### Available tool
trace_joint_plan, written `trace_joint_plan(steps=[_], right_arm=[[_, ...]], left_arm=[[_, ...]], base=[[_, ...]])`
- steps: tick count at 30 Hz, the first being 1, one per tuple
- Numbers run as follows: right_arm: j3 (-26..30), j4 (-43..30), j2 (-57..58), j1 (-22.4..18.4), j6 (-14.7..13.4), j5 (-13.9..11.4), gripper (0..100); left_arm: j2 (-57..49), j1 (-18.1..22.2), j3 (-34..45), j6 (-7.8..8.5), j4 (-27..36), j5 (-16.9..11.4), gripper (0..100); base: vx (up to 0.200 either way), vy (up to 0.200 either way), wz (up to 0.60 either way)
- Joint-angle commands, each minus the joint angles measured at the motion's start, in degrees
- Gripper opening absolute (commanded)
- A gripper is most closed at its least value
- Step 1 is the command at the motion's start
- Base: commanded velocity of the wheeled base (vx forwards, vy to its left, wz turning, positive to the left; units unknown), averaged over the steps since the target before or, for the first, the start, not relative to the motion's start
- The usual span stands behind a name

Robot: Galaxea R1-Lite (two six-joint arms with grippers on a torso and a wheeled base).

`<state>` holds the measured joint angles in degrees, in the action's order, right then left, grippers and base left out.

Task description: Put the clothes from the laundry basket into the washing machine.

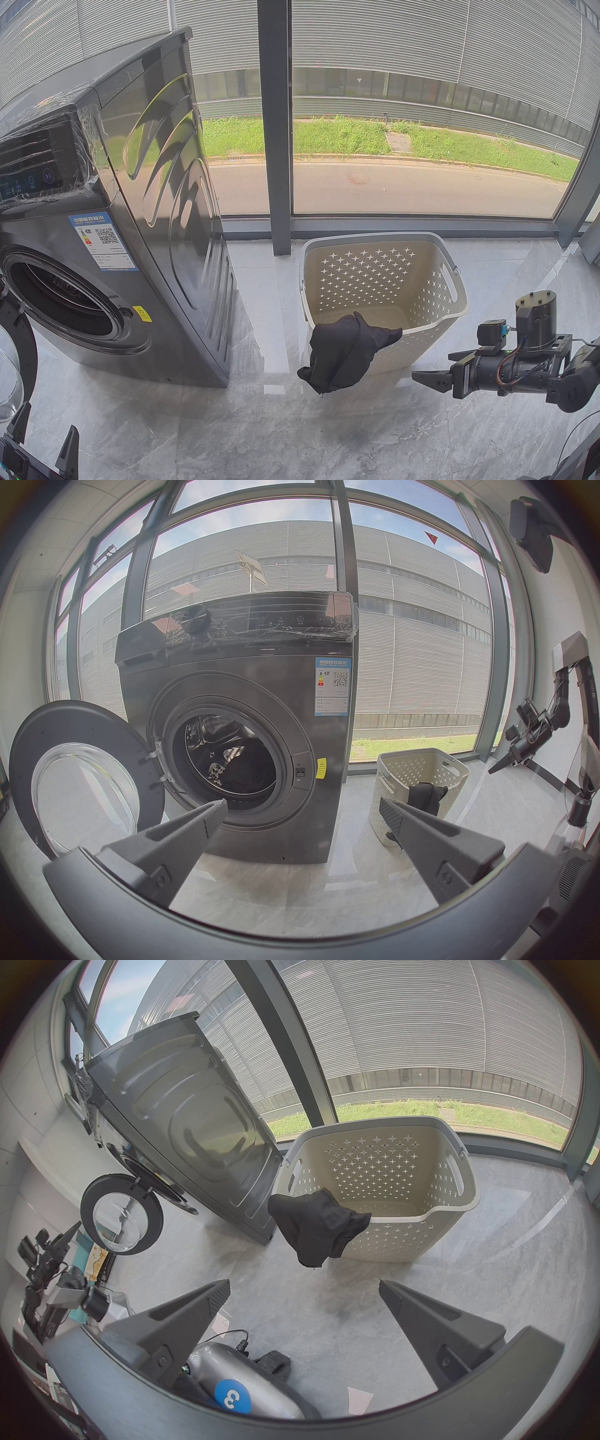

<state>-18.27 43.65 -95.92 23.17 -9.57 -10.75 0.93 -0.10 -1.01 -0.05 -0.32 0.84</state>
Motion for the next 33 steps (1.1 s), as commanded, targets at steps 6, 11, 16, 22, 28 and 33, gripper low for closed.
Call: trace_joint_plan(steps=[6,11,16,22,28,33], right_arm=[[0.3,12.0,-17.7,2.5,-0.8,3.8,100],[0.4,17.6,-23.4,3.9,-2.4,4.2,100],[-0.4,20.1,-27.8,5.0,-2.6,5.0,100],[-1.9,24.2,-32.5,6.4,-4.1,6.6,100],[-4.7,25.7,-35.7,7.0,-4.7,6.5,100],[-8.8,26.2,-37.4,7.9,-6.3,6.4,100]], left_arm=[[-0.9,0.0,1.0,-0.48,0.0,0.0,100],[-0.9,0.0,1.0,-0.30,0.0,0.0,100],[-0.9,0.0,1.0,-0.13,0.0,0.0,100],[-0.9,0.0,1.0,-0.21,0.0,0.0,100],[-0.9,0.0,1.0,-0.04,0.0,0.0,100],[-0.9,0.0,1.0,-0.04,0.0,0.0,100]], base=[[0.067,0.000,0.00],[0.000,0.000,0.00],[0.000,0.000,0.00],[0.000,0.000,0.00],[0.000,0.000,0.00],[0.000,0.000,0.00]])
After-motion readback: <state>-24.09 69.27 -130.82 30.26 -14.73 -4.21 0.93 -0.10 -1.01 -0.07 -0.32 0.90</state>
